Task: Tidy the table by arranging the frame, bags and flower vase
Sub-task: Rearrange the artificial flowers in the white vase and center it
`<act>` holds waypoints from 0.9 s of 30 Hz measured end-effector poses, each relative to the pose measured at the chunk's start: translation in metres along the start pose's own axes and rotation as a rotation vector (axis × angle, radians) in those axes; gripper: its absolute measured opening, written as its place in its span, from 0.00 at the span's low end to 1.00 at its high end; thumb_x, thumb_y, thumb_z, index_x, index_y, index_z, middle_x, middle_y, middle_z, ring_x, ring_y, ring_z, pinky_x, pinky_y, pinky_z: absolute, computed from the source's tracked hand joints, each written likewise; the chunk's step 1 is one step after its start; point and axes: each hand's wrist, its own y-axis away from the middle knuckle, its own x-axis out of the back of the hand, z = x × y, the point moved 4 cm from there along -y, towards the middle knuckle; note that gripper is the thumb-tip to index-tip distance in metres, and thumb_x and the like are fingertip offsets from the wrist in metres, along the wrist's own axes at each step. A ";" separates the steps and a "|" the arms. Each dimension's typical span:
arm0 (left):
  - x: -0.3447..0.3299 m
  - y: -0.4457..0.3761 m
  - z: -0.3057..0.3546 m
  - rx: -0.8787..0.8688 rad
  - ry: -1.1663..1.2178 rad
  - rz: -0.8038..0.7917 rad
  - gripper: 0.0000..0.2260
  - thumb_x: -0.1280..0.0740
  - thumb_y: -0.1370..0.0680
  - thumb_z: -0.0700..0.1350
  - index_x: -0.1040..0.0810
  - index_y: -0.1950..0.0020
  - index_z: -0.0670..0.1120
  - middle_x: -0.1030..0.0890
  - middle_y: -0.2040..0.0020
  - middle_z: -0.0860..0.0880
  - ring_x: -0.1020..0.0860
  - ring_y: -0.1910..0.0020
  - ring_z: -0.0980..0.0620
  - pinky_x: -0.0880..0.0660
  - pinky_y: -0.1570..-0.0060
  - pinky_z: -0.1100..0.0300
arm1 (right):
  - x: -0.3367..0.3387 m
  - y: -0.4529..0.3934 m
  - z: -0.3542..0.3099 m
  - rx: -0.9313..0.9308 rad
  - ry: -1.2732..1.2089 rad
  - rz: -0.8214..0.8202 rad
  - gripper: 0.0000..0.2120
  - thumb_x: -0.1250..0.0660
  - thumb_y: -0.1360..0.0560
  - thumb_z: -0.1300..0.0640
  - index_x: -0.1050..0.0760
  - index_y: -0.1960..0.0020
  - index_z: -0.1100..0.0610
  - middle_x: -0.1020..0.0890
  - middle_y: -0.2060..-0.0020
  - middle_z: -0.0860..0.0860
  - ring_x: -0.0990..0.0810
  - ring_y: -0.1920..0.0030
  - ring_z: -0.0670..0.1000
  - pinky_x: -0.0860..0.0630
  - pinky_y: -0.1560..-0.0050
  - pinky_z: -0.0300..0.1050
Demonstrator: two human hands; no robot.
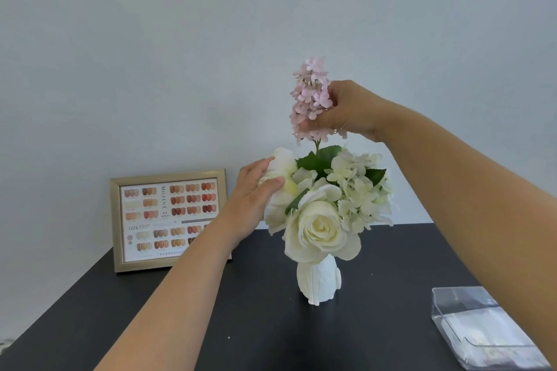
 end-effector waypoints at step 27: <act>0.004 0.000 -0.007 -0.005 0.042 0.021 0.23 0.39 0.26 0.61 0.33 0.30 0.64 0.35 0.33 0.63 0.34 0.48 0.82 0.34 0.51 0.69 | -0.016 -0.007 0.029 -0.226 0.087 -0.029 0.12 0.21 0.34 0.59 0.17 0.53 0.59 0.15 0.61 0.55 0.18 0.64 0.53 0.21 0.69 0.42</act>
